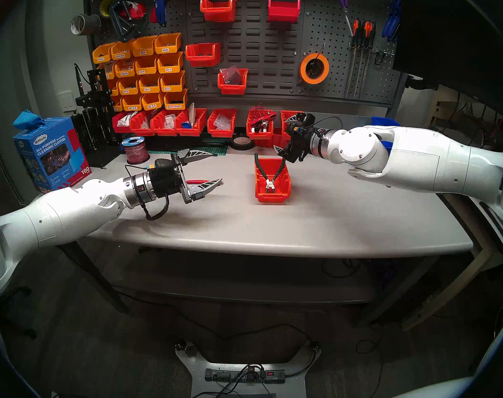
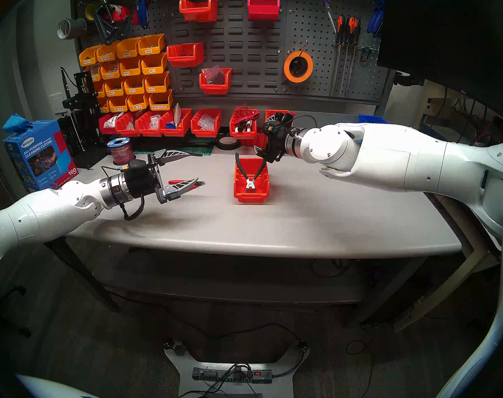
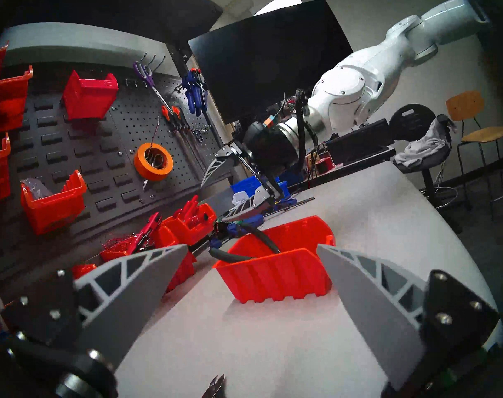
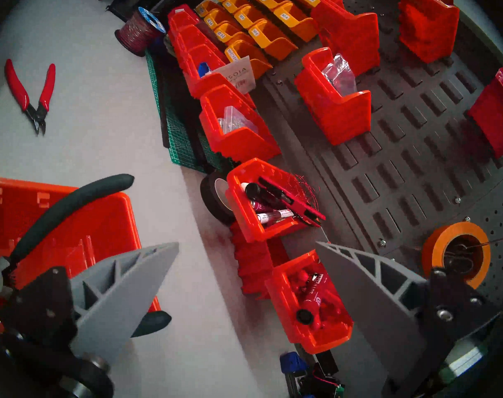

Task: Take out tools from the storage box

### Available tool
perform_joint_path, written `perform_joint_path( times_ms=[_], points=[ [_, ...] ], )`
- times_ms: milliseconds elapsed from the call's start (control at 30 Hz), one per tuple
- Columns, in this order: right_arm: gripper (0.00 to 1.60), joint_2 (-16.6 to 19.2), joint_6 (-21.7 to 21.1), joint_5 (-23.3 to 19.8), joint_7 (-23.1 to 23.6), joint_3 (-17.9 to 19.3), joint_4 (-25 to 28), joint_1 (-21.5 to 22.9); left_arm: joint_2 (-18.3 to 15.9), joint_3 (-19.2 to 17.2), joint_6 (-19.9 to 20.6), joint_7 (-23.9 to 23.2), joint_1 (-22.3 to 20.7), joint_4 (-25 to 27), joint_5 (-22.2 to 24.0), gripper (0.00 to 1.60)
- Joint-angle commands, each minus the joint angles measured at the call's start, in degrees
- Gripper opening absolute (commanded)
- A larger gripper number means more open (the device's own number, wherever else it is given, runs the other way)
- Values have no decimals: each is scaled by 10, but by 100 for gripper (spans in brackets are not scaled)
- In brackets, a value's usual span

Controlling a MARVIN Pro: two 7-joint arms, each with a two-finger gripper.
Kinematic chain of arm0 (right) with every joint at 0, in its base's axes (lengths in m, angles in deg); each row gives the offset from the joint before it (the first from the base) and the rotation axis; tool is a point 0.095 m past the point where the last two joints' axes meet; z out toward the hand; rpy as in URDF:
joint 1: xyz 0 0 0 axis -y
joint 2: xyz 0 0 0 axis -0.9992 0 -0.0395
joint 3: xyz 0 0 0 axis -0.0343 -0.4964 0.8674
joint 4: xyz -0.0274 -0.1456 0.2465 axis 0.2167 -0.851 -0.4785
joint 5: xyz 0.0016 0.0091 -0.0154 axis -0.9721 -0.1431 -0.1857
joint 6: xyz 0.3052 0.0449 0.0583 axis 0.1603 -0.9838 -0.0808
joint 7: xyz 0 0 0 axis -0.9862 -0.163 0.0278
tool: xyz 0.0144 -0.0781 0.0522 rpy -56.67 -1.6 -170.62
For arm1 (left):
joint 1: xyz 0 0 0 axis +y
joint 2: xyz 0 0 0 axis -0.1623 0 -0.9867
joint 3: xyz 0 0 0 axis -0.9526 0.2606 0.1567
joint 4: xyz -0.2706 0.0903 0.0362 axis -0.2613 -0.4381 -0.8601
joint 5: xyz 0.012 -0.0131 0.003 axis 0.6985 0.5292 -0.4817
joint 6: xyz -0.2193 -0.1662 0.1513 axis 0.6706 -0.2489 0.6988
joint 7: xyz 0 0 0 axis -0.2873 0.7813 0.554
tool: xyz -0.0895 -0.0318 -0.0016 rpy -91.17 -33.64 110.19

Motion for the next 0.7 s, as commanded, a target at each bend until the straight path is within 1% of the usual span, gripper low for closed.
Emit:
perform_joint_path(
  times_ms=[0, 133, 233, 367, 433, 667],
  points=[
    [160, 23, -53, -53, -12, 23, 30, 14, -10, -5, -9, 15, 3, 6, 6, 160],
    [160, 31, -86, -81, -25, 29, 48, 16, -2, -4, -10, 19, 5, 4, 2, 160],
    [160, 35, -99, -102, -32, 35, 60, 15, 1, -4, -11, 22, 4, 3, -2, 160],
    [160, 40, -105, -136, -34, 43, 71, 8, 5, -4, -14, 28, 3, 2, -10, 160],
    [160, 41, -99, -148, -34, 45, 72, 3, 7, -4, -14, 32, 3, 1, -12, 160],
    [160, 33, -99, -198, -39, 53, 66, -11, 13, -5, -13, 41, 6, -3, -16, 160]
  ],
)
